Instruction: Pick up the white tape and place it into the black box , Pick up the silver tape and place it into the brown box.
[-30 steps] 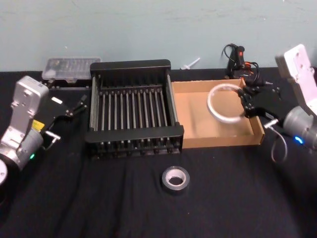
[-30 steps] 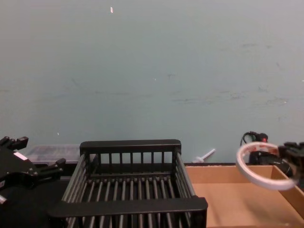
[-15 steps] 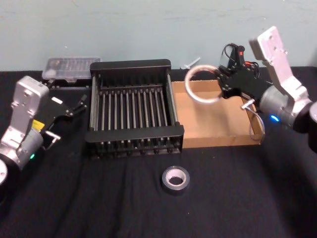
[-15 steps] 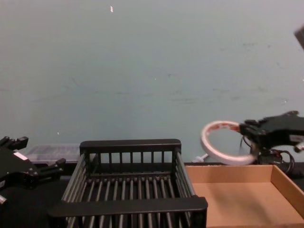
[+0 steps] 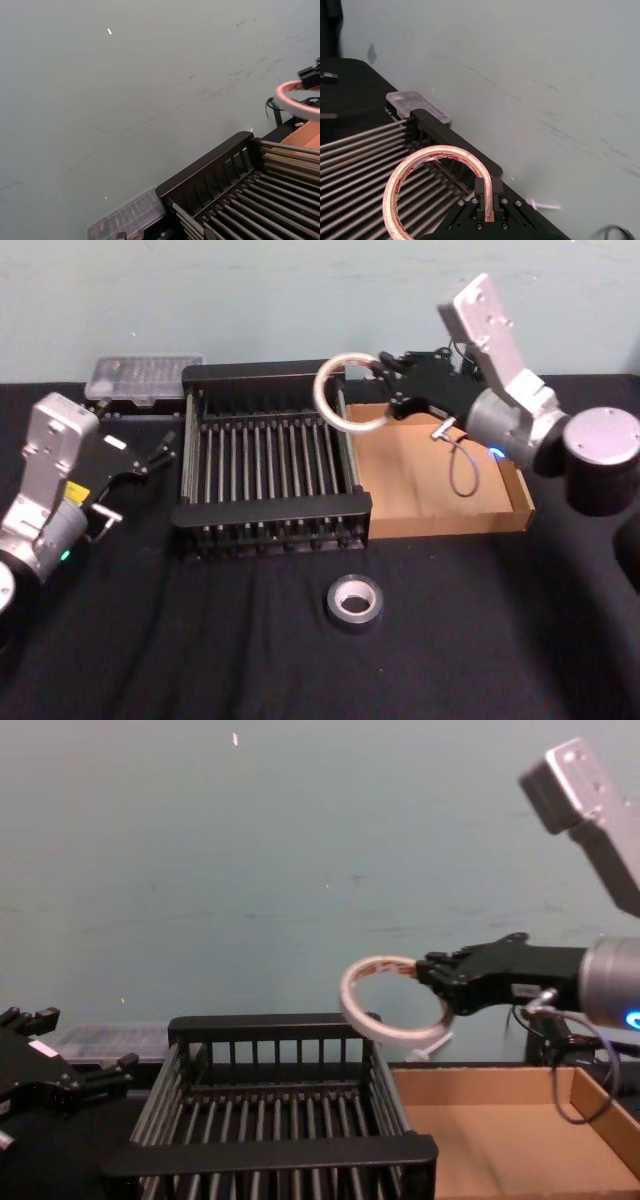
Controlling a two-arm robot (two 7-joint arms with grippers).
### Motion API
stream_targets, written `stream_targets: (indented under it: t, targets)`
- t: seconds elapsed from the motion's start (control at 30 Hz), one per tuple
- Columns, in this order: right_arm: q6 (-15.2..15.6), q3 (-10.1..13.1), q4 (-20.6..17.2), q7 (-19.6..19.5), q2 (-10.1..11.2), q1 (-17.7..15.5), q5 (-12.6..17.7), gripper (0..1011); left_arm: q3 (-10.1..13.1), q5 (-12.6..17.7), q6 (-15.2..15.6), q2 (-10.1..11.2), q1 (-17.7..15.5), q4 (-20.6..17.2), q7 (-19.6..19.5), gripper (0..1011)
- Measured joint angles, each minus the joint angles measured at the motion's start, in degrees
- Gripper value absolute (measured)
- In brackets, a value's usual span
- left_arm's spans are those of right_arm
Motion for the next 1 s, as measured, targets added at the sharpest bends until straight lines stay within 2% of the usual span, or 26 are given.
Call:
stream_targets:
  t: [0.1, 0.5, 1.0]
  targets:
    - [-1.2, -1.3, 2.8, 0.2, -1.5, 1.8, -0.3, 91, 0.0, 0.0, 0.0, 0.0, 0.0, 0.0, 0.0, 1002]
    - [-4.1, -4.4, 9.8, 0.4, -5.8, 5.3, -1.5, 91, 0.0, 0.0, 0.0, 0.0, 0.0, 0.0, 0.0, 1001]
    - [-5.0, -6.0, 16.5, 0.4, -8.6, 7.3, -2.7, 91, 0.0, 0.0, 0.0, 0.0, 0.0, 0.0, 0.0, 1001]
